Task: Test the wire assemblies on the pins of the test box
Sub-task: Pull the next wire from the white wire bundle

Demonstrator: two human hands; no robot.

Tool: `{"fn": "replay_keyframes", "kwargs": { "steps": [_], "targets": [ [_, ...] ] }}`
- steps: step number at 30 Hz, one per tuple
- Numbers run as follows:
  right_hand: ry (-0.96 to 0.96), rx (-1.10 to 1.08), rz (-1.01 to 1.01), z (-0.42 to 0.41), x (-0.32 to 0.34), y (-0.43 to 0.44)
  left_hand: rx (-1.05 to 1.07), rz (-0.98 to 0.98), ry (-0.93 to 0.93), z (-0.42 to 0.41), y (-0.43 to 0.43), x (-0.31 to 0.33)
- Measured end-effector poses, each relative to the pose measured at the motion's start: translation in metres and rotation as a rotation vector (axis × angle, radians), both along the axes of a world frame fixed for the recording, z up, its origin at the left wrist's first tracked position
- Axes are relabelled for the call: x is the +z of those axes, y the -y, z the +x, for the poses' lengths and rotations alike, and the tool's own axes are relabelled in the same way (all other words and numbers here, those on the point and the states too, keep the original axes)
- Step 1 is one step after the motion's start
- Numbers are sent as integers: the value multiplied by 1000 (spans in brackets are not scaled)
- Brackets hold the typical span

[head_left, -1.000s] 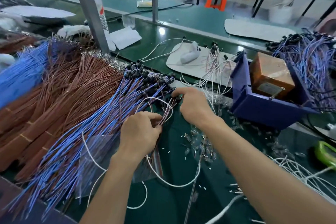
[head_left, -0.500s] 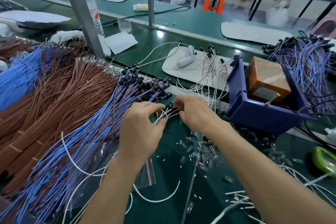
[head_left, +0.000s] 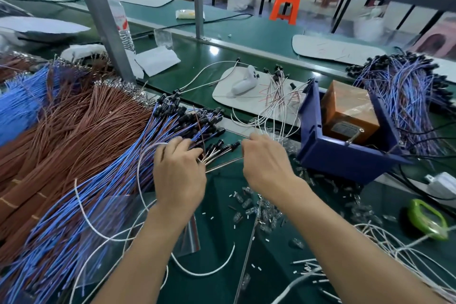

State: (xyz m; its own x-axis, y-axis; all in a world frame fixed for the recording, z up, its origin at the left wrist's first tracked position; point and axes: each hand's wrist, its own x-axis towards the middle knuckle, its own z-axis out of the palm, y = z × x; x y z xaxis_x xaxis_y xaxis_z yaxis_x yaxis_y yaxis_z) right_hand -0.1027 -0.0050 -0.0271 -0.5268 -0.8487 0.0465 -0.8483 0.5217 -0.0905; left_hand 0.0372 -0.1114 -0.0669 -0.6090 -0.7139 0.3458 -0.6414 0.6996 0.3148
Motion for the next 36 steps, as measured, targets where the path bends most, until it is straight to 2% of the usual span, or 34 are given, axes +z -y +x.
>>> {"fn": "replay_keyframes", "kwargs": {
  "steps": [3,5,8,10,12,13,14,16,19,23,25,27,31,34,36],
  "targets": [
    [-51,-20,-73,0,15,-6,-76,-116,27,-7,-22,19],
    [-100,4,-55,3,25,-11,-78,-127,180,-12,-38,33],
    [-98,-38,-98,5,38,-23,133,-22,293,-15,-43,50],
    [-46,-91,-138,2,44,-32,159,-49,256,-12,-41,64],
    [36,-136,-146,2,48,-39,4,-91,89,-11,-42,67],
    [91,-157,-168,4,49,-42,-133,-27,-3,-14,-41,64],
    [147,-172,-210,6,50,-45,-259,121,-76,-19,-41,62],
    [227,-189,-334,8,52,-51,-413,542,-145,-30,-43,57],
    [265,-218,-529,1,57,-69,-480,1011,-317,-34,-34,45],
    [286,-264,-691,-12,61,-113,-502,1316,-348,-15,0,41],
    [295,-317,-708,-12,57,-133,-485,1335,-302,-11,11,42],
    [327,-361,-706,-8,49,-148,-470,1272,-270,-14,12,43],
    [366,-419,-659,2,41,-175,-438,958,-351,-28,-7,51],
    [350,-417,-515,4,45,-188,-522,912,-446,-34,-26,61],
    [334,-400,-448,7,52,-188,-631,916,-427,-37,-42,69]
  ]
}}
